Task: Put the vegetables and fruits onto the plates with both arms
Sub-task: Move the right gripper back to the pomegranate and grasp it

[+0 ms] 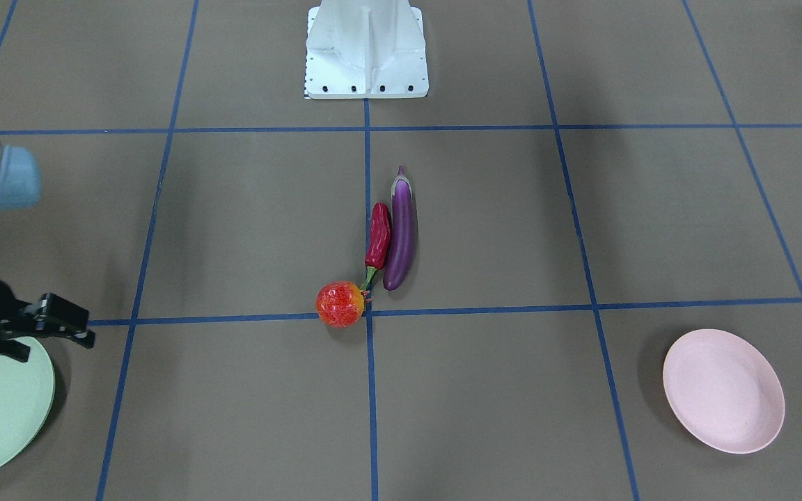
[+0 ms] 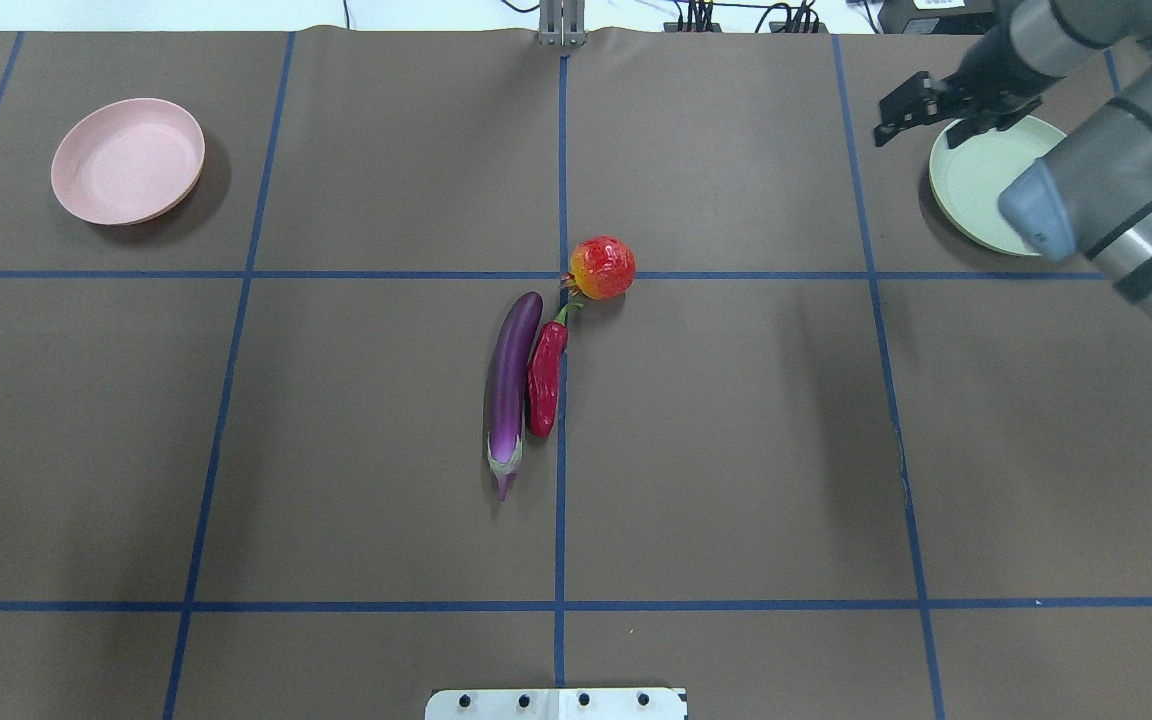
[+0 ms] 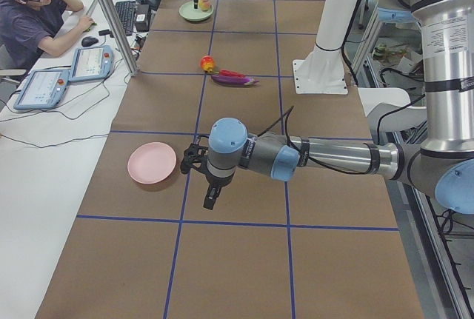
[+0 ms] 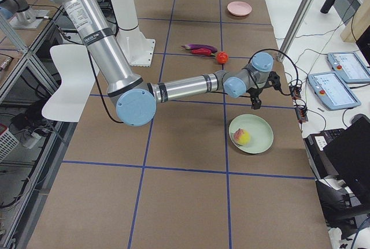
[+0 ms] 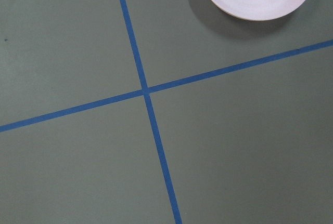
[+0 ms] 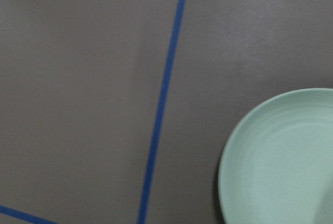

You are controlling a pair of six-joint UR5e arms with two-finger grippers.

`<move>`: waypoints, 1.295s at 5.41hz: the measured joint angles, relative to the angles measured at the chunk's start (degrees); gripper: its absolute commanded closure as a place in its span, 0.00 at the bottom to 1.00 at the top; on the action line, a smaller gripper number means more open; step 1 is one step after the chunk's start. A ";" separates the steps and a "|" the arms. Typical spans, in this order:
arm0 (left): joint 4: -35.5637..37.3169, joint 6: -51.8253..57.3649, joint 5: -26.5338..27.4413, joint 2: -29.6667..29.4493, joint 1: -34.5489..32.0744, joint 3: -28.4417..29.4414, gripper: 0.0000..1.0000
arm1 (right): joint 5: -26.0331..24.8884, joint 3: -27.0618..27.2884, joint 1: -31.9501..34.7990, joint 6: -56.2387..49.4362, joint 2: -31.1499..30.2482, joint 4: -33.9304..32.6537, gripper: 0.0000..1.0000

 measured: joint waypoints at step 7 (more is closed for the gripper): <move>0.06 0.05 0.00 0.00 0.02 0.09 0.00 | -30.94 -6.16 -25.99 20.51 21.98 -20.44 0.00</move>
